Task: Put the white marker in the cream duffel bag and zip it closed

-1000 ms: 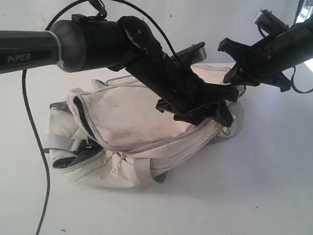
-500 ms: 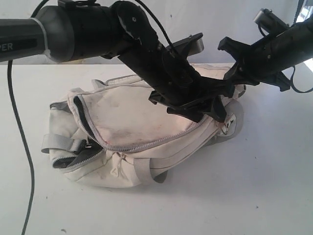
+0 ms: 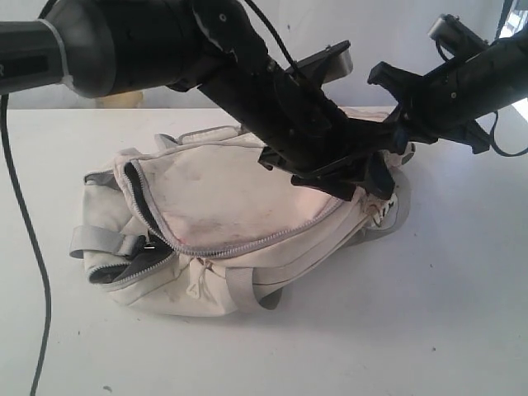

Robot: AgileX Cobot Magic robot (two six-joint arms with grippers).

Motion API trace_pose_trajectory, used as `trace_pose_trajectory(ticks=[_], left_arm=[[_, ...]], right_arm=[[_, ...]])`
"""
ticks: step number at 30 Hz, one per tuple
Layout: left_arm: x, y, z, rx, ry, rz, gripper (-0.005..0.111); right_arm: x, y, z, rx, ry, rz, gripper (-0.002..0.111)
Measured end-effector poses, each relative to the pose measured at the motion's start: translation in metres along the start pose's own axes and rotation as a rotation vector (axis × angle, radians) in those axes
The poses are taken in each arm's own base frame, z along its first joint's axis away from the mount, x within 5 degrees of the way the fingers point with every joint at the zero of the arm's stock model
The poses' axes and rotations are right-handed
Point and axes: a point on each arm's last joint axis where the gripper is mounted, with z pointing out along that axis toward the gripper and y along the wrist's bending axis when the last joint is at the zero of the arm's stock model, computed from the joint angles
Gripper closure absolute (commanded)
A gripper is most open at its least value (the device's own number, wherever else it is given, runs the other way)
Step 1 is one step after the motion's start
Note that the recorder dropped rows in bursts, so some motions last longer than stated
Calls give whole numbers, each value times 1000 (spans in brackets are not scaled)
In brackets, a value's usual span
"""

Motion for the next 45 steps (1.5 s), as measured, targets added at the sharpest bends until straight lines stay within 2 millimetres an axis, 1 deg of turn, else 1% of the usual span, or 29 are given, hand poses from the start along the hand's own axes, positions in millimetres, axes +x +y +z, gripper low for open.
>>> trace_pose_trajectory(ticks=[3,5,10,22,26,30,32,36,39,43,45], left_arm=[[3,1,5,-7,-8,-4,57],[7,4,14,-18,-15,-16,57],[11,18,30,-58,-69,-50,57],[10,40,39,-144,-272,-96,57],[10,37,40,-136,-281,-100,57],[12,24,48,-140,-313,-9,57],[12,27,52,-148,-325,-11,57],[14,37,65,-170,-324,-25,57],[13,40,68,-180,-348,-35,57],[11,42,68,-189,-375,-36,61],[11,42,68,-190,-380,-38,67]], right_arm=[[0,0,0,0,0,0,108],[0,0,0,0,0,0,108],[0,0,0,0,-2,0,108],[-2,0,1,-9,-22,18,108],[-3,1,1,-14,-24,25,108],[-2,1,1,-15,-21,26,108],[-2,1,1,-16,-16,27,108],[-1,1,1,-18,-9,28,108],[-1,1,2,-17,-5,29,108],[-1,1,2,-19,-11,33,108],[-2,1,2,-20,-13,34,108]])
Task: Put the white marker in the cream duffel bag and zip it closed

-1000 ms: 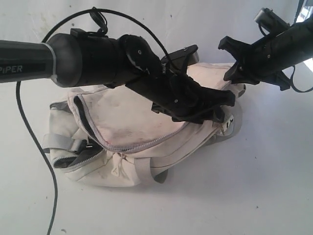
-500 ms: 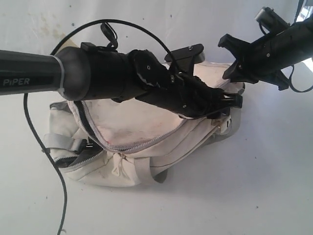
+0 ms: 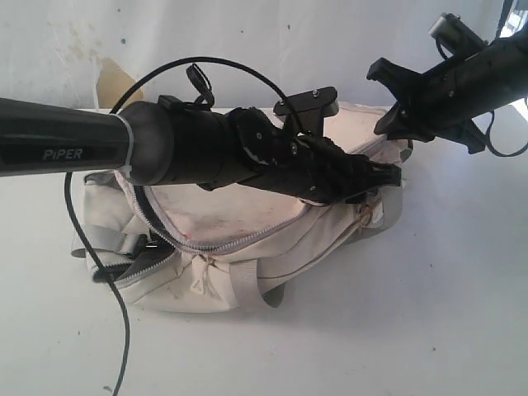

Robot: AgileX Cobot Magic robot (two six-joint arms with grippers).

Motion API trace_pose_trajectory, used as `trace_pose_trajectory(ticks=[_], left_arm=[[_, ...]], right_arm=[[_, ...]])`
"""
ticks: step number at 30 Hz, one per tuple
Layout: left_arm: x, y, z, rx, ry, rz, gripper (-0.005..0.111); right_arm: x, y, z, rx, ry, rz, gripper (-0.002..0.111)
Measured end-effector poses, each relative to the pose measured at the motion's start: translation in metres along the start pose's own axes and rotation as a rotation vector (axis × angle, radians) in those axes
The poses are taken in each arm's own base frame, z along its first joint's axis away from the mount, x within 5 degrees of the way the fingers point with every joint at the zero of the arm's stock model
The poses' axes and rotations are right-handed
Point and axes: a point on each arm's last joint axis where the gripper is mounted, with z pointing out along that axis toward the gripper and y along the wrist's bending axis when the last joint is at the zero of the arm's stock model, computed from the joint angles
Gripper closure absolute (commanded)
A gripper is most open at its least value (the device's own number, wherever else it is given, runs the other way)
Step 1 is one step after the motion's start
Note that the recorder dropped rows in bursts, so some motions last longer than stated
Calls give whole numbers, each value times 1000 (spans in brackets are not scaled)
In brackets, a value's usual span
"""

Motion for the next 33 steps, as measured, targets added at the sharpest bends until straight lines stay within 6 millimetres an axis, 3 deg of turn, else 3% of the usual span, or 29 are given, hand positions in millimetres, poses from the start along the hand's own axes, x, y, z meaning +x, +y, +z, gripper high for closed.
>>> trace_pose_trajectory(ticks=[7,23,33], left_arm=[[0,0,0,-1,-1,79,107],[10,-2,-2,37,121,258,107],[7,-15,-30,101,234,347,107]], right_arm=[[0,0,0,-2,0,-35,108],[2,1,0,-8,27,-133,108],[4,0,0,-10,43,-157,108]])
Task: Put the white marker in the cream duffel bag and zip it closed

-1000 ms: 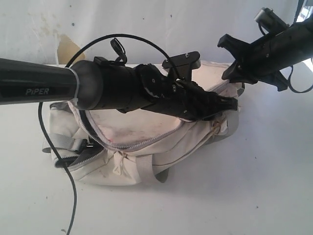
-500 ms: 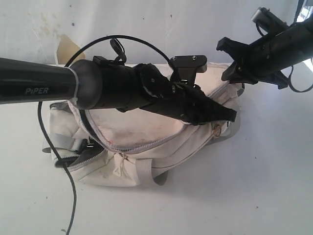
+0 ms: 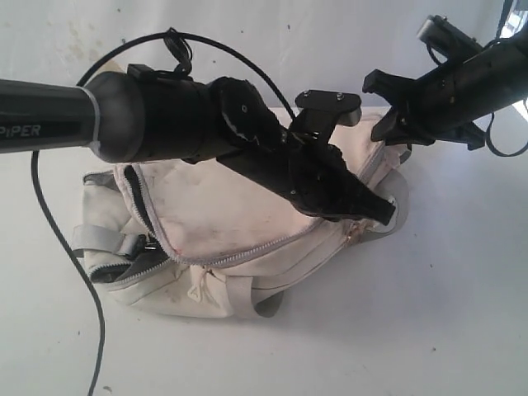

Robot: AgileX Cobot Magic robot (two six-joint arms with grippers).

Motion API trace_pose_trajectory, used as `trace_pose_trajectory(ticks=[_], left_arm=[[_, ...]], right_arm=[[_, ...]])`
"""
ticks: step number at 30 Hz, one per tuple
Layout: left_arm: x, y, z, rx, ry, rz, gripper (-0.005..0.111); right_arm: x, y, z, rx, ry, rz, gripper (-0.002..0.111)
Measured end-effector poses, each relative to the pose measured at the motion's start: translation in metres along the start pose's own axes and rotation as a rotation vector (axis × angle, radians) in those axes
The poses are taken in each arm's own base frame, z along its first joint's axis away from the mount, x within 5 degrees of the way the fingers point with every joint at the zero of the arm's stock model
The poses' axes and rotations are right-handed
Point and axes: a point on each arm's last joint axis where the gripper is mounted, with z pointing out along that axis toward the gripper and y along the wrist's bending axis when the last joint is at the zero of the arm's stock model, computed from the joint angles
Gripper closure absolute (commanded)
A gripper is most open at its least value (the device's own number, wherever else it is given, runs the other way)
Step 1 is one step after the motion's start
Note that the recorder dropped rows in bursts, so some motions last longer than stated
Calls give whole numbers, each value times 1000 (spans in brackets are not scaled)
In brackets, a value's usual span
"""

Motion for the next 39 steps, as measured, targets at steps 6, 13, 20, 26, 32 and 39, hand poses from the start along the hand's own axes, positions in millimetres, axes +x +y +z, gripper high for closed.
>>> trace_pose_trajectory(ticks=[6,13,20,26,32,39], left_arm=[[7,-7,-13,43,125,65,107],[14,1,-42,93,275,65,107],[21,24,-81,134,431,23,107],[25,47,-97,106,457,-3,107],[27,61,-103,56,473,-32,107],[31,67,-104,-14,512,-22,107]], right_arm=[[-3,-10,-4,23,-5,6,108],[-7,-18,-7,48,-22,5,108],[-9,-22,-8,77,-46,-17,108],[-12,-25,-8,102,-72,-39,108],[-12,-26,-9,118,-72,-60,108],[-14,-28,-9,146,-89,-92,108]])
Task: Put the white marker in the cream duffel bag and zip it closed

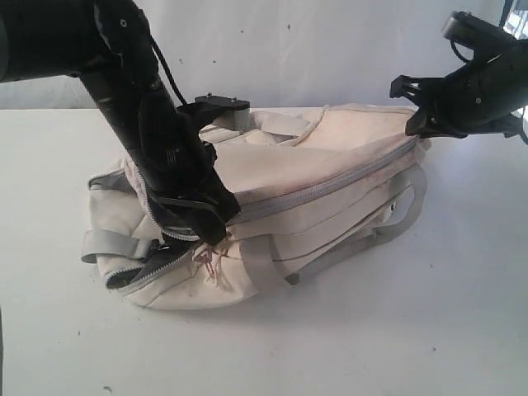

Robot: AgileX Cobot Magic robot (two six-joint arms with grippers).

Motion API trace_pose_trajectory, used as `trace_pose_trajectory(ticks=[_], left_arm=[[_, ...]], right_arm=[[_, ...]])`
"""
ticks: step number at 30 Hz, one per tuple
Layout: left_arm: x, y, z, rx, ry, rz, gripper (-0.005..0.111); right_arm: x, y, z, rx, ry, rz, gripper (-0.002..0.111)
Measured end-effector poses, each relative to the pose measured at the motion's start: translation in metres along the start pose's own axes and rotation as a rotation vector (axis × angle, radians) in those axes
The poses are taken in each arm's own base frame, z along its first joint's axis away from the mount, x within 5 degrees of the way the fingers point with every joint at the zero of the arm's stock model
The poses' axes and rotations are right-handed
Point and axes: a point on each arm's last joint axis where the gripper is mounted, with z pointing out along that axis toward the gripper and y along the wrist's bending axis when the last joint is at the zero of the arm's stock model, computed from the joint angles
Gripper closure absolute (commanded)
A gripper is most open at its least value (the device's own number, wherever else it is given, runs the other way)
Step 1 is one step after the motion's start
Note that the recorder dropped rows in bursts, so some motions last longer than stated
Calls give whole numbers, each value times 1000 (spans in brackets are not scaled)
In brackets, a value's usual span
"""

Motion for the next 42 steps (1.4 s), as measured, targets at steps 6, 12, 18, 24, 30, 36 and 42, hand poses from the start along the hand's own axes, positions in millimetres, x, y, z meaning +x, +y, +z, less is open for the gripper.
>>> trace_pose_trajectory(ticks=[6,12,18,24,30,36,42], left_arm=[[11,-2,-8,-45,10,-14,107],[20,-8,-18,-54,-4,-5,107],[20,-8,-18,-52,-5,-5,107],[20,-8,-18,-48,-7,15,107],[19,-8,-18,-57,-26,15,107],[7,-4,-19,-89,-157,18,107],[6,-4,-19,-99,-163,82,107]], right_arm=[[-2,-8,-1,45,-15,-6,108],[-4,-14,-3,59,-20,30,108],[-3,-14,-3,59,-18,30,108],[-3,-15,-3,60,-13,-17,79],[-6,-19,-4,76,-36,-27,41],[-8,12,-13,27,-64,-207,55],[17,54,-10,-96,107,-487,71]])
